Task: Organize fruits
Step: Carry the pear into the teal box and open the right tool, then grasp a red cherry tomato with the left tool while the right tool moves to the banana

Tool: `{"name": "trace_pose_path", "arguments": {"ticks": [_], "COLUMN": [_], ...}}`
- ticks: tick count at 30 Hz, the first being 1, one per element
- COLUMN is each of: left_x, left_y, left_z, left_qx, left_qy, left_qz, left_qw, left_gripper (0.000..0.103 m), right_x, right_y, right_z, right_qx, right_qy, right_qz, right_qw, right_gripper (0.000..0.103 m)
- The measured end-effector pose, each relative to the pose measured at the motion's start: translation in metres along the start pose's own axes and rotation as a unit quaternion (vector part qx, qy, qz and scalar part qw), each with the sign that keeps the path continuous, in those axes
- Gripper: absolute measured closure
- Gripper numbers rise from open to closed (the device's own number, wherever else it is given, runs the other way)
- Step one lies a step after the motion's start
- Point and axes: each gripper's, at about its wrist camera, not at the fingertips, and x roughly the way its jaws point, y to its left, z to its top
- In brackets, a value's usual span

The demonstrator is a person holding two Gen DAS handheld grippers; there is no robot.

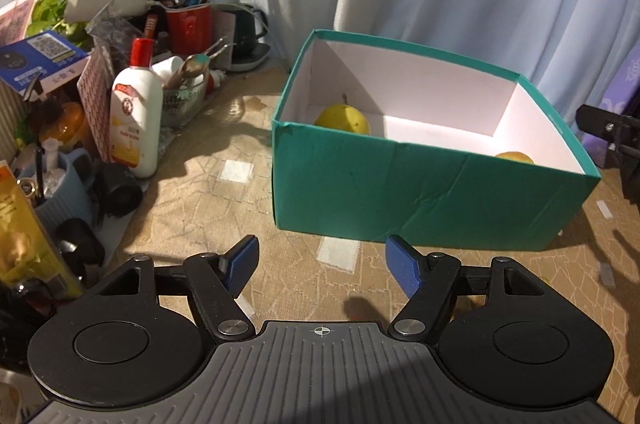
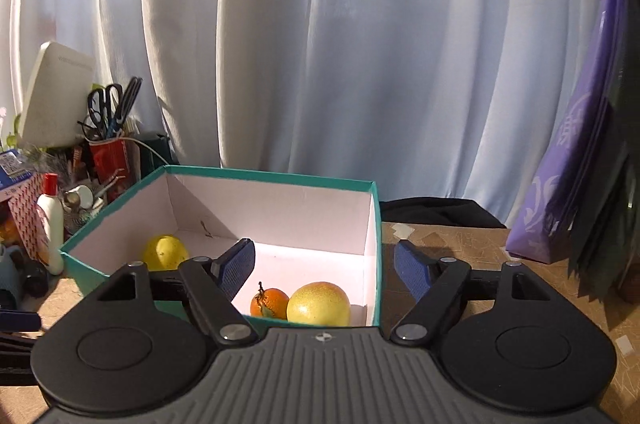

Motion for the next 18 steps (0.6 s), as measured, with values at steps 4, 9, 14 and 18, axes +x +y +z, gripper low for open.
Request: {"name": "trace_pose_path", "arguments": {"ticks": [4, 9, 14, 18], "left_x": [0.0, 0.004, 0.017, 0.02], "left_y": [-0.002, -0.012, -0.016, -0.016], "left_z": [-0.019, -0.033, -0.041, -0.045], "left_qx": [0.023, 0.038, 0.029, 0.015], "left_qy": [-0.012, -0.018, 0.008, 0.014], "left_qz": [-0.015, -0.016, -0.019, -0.02], "left_qw": [0.9996, 0.999, 0.9994, 0.9996], "left_gripper": [0.028, 0.029, 0.035, 0.036], "right_x": [-0.046, -0.07, -0.079, -0.081], "right_y": [-0.006, -0.01, -0.013, -0.011], "right_z": [-0.02, -0.043, -0.054, -0.058], "right_qx": [0.014, 0.024, 0.028, 0.025], "right_qy": [-0.015, 0.016, 0.039, 0.05], "right_qz": [-0.008, -0.024, -0.031, -0.034], "right_qw": [1.0, 0.999, 0.998, 0.998], "right_gripper": [0.021, 0.021, 0.021, 0.021]}}
